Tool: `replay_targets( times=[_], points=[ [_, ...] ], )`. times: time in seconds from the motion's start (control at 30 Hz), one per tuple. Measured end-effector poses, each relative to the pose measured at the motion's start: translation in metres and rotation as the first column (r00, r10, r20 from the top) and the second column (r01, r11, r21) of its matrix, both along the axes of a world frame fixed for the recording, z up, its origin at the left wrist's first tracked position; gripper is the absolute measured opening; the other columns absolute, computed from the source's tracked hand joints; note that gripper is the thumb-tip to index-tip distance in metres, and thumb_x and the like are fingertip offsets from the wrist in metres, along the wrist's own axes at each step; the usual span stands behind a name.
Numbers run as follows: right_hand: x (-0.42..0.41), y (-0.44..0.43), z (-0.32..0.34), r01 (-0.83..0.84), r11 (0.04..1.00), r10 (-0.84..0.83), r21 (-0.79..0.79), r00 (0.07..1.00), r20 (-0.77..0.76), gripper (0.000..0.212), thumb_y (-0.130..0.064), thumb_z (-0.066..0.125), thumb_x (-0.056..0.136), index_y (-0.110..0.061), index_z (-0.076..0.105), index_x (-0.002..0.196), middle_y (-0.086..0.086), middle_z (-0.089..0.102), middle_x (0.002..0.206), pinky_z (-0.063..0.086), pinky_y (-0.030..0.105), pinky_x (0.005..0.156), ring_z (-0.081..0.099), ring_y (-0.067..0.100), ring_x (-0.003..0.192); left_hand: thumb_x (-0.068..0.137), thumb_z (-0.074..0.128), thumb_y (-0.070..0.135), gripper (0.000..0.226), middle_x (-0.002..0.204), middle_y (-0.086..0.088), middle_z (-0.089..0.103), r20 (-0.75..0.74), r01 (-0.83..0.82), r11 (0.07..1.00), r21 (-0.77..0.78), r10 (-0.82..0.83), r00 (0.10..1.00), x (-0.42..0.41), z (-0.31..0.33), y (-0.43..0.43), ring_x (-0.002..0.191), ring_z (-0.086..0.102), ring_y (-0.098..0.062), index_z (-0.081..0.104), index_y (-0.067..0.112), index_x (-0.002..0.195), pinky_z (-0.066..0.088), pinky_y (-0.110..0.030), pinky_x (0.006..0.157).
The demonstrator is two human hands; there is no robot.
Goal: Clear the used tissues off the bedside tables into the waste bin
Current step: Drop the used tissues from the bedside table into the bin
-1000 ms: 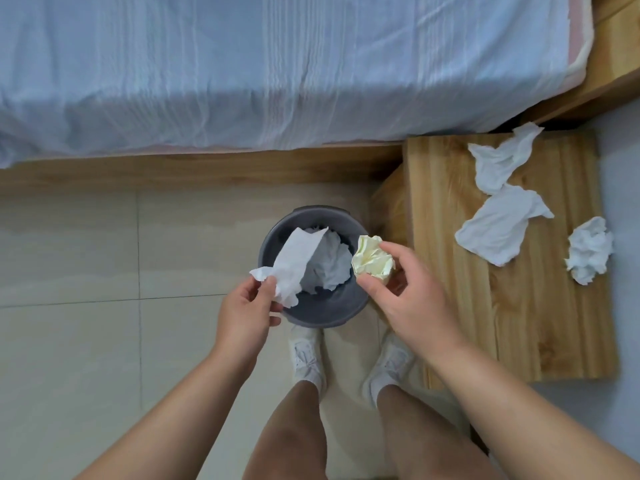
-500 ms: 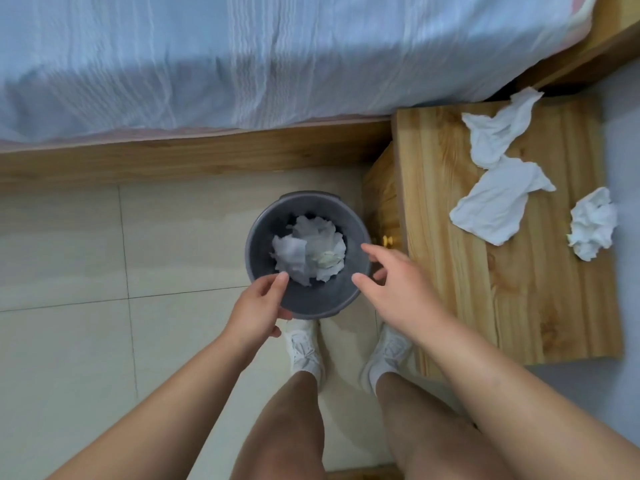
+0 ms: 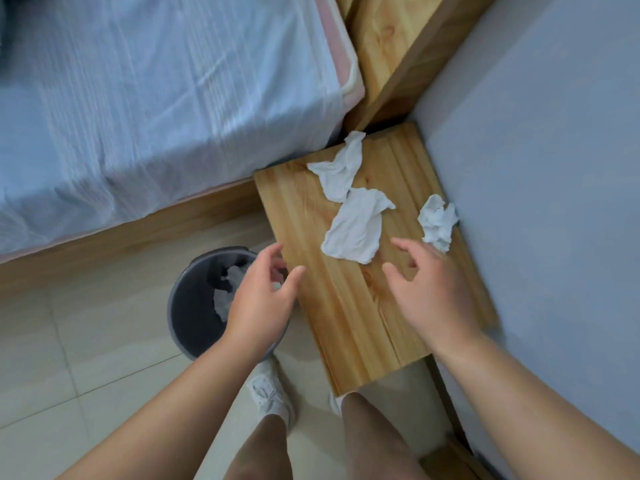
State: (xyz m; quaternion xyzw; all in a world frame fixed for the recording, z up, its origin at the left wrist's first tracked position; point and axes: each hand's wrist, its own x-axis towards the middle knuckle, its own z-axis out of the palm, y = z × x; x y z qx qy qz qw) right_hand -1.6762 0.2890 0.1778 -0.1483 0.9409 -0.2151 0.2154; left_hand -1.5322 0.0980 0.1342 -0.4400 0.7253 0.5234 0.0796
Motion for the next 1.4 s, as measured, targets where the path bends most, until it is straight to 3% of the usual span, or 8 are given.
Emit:
replay_targets(
  times=[0.17, 0.5, 0.63, 0.77, 0.9, 1.0, 1.2, 1.4],
  points=[
    [-0.054, 0.031, -0.009, 0.086, 0.994, -0.073, 0.064, 0.981, -0.18, 0.051, -0.026, 0.072, 0.093, -0.019, 0.06, 0.142, 0.001, 0.061, 0.144, 0.048, 0.042, 0.098, 0.053, 0.034, 0.125, 0.099, 0.064, 0.055, 0.073, 0.167, 0.007, 0.034, 0.044, 0.318, 0.898, -0.303, -0.32, 0.946, -0.063, 0.0, 0.029, 0.153, 0.036, -0.019, 0.032, 0.037, 0.162, 0.044, -0.042, 0.113],
    [-0.1, 0.038, -0.048, -0.038, 0.976, 0.064, 0.215, 0.991, -0.115, 0.072, -0.038, 0.078, 0.089, -0.02, 0.048, 0.152, 0.013, 0.046, 0.159, 0.041, 0.048, 0.113, 0.049, 0.04, 0.139, 0.079, 0.079, 0.068, 0.109, 0.18, -0.007, -0.005, 0.295, 0.601, 0.62, -0.504, -0.53, 0.795, -0.14, -0.023, 0.023, 0.164, 0.004, -0.041, 0.015, 0.046, 0.165, 0.041, -0.061, 0.116],
    [-0.104, 0.037, -0.056, -0.083, 0.976, 0.107, 0.203, 0.989, -0.107, 0.074, -0.037, 0.083, 0.086, -0.02, 0.047, 0.148, 0.012, 0.054, 0.142, 0.057, 0.05, 0.093, 0.059, 0.037, 0.123, 0.077, 0.084, 0.063, 0.109, 0.179, -0.009, -0.005, 0.293, 0.631, 0.601, -0.49, -0.568, 0.769, -0.161, -0.033, 0.015, 0.164, 0.004, -0.039, 0.019, 0.047, 0.164, 0.043, -0.061, 0.114],
    [-0.101, 0.041, -0.069, -0.122, 0.977, 0.136, 0.174, 0.988, -0.069, 0.06, -0.023, 0.079, 0.091, -0.019, 0.054, 0.146, 0.012, 0.06, 0.13, 0.051, 0.033, 0.084, 0.061, 0.032, 0.113, 0.083, 0.083, 0.052, 0.08, 0.165, -0.013, 0.036, 0.321, 0.653, 0.559, -0.512, -0.581, 0.748, -0.163, -0.036, 0.016, 0.15, 0.034, -0.039, 0.048, 0.038, 0.153, 0.049, -0.059, 0.107],
    [-0.087, 0.048, -0.077, -0.117, 0.987, 0.115, 0.106, 0.993, 0.028, 0.027, -0.006, 0.068, 0.095, -0.01, 0.07, 0.122, 0.012, 0.063, 0.119, 0.05, 0.031, 0.077, 0.068, 0.033, 0.097, 0.096, 0.077, 0.028, 0.029, 0.128, -0.012, 0.062, 0.185, 0.597, 0.619, -0.51, -0.599, 0.779, -0.142, -0.039, 0.023, 0.112, 0.06, -0.036, 0.075, 0.011, 0.119, 0.056, -0.047, 0.086],
    [-0.071, 0.052, -0.076, -0.11, 0.988, 0.095, 0.104, 0.986, 0.139, 0.023, 0.0, 0.056, 0.094, -0.014, 0.068, 0.107, 0.004, 0.061, 0.112, 0.056, 0.037, 0.07, 0.071, 0.024, 0.085, 0.102, 0.067, 0.02, 0.021, 0.102, -0.012, 0.066, 0.172, 0.586, 0.699, -0.41, -0.572, 0.802, -0.124, -0.038, 0.032, 0.086, 0.067, -0.032, 0.074, 0.001, 0.102, 0.054, -0.041, 0.072],
    [-0.026, 0.046, -0.063, 0.059, 0.998, -0.058, -0.001, 0.986, 0.159, 0.012, -0.02, 0.066, 0.099, -0.026, 0.074, 0.105, -0.014, 0.06, 0.102, 0.04, 0.01, 0.064, 0.058, 0.007, 0.082, 0.103, 0.066, 0.034, 0.018, 0.089, 0.002, 0.066, 0.123, 0.377, 0.909, -0.177, -0.36, 0.925, -0.069, -0.021, 0.035, 0.082, 0.062, -0.016, 0.072, 0.02, 0.095, 0.046, -0.027, 0.065],
    [0.024, 0.002, -0.041, 0.054, 0.986, -0.018, -0.157, 0.975, 0.223, 0.019, -0.018, 0.071, 0.094, -0.036, 0.071, 0.087, -0.017, 0.064, 0.098, 0.047, 0.009, 0.065, 0.063, -0.002, 0.091, 0.099, 0.07, 0.034, 0.014, 0.083, 0.007, 0.069, 0.043, 0.1, 0.99, -0.098, -0.096, 0.994, 0.011, 0.004, 0.009, 0.081, 0.062, -0.006, 0.073, 0.026, 0.088, 0.051, -0.035, 0.071]
  ],
)
